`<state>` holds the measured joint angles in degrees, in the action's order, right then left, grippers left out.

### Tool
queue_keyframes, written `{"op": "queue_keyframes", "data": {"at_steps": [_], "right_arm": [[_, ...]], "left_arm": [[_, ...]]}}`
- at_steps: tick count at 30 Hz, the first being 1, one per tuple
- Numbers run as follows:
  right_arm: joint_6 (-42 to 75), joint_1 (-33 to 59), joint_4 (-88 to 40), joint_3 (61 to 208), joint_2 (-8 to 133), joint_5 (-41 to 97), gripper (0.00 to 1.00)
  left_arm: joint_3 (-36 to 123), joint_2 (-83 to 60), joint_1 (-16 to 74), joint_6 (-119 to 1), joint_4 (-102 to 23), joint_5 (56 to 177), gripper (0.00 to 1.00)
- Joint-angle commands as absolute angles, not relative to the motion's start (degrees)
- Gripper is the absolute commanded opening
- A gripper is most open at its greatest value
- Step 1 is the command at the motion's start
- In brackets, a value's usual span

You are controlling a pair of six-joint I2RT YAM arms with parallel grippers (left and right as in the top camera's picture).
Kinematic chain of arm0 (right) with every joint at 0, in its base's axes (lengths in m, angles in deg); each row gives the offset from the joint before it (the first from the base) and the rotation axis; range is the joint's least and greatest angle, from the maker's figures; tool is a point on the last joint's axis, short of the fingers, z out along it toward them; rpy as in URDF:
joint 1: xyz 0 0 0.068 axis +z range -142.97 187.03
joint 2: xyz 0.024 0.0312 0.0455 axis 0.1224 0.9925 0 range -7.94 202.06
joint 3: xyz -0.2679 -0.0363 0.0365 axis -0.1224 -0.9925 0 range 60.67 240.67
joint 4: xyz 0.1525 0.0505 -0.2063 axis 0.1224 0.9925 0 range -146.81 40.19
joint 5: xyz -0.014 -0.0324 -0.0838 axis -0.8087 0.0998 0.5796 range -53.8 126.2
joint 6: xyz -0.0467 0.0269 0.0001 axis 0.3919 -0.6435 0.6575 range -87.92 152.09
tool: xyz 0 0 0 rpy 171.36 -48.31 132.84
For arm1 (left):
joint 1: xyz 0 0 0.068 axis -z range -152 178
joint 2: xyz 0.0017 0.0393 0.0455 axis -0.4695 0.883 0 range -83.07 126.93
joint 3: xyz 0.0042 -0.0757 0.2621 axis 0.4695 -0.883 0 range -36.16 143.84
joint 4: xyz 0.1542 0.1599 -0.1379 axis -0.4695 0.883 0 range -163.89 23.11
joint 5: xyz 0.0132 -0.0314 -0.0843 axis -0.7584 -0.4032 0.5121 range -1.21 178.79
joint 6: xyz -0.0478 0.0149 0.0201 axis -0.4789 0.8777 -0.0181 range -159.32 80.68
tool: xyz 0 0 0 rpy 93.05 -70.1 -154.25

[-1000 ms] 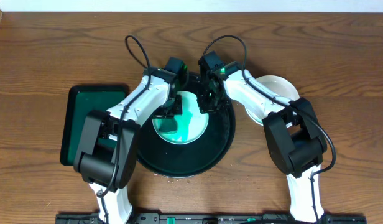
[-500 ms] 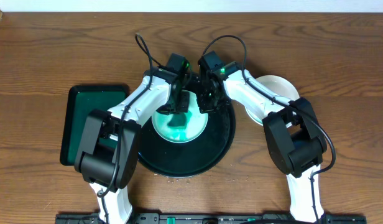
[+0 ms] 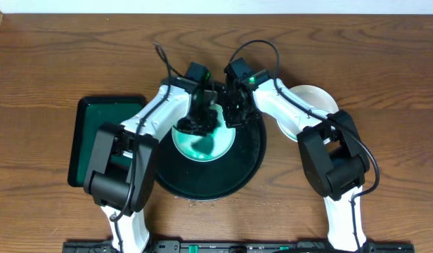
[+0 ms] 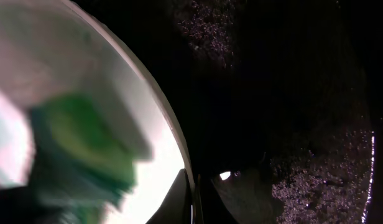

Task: Clean dirty plates on tray and stack at the side
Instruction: 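Keep scrubbing the light green plate with the sponge in the left gripper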

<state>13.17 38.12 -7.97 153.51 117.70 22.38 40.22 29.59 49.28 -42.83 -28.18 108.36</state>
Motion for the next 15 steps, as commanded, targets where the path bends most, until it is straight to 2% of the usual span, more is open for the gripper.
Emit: {"op": "queue_keyframes", "data": {"at_steps": [1,3,4,5,8,10,13,15], "right_arm": [[12.4,37.8,-7.6,153.4,118.5,24.4,0.01],[12.4,37.8,-7.6,153.4,118.5,24.3,0.01],[12.4,37.8,-7.6,153.4,118.5,24.4,0.01],[12.4,37.8,-7.5,153.4,118.5,24.4,0.01],[12.7,37.8,-7.4,153.4,118.5,24.4,0.01],[12.7,37.8,-7.4,153.4,118.5,24.4,0.01],[12.7,37.8,-7.5,153.4,118.5,24.4,0.01],[12.7,37.8,-7.5,153.4,118.5,24.4,0.01]], "left_arm": [[39.4,30.6,49.9,-42.1,-30.7,106.9,0.07],[39.4,30.7,49.5,-52.3,-31.3,91.4,0.07],[39.4,30.6,49.5,-55.2,-31.1,87.6,0.07],[39.4,30.7,49.4,-62.9,-29.7,77.9,0.08],[39.4,30.7,49.4,-70.2,-28.5,69.4,0.07],[39.4,30.7,49.5,-70.2,-28.7,71.9,0.07],[39.4,30.7,49.6,-65.0,-28.6,82.2,0.07],[39.4,30.7,49.6,-54.2,-29.8,99.4,0.07]]}}
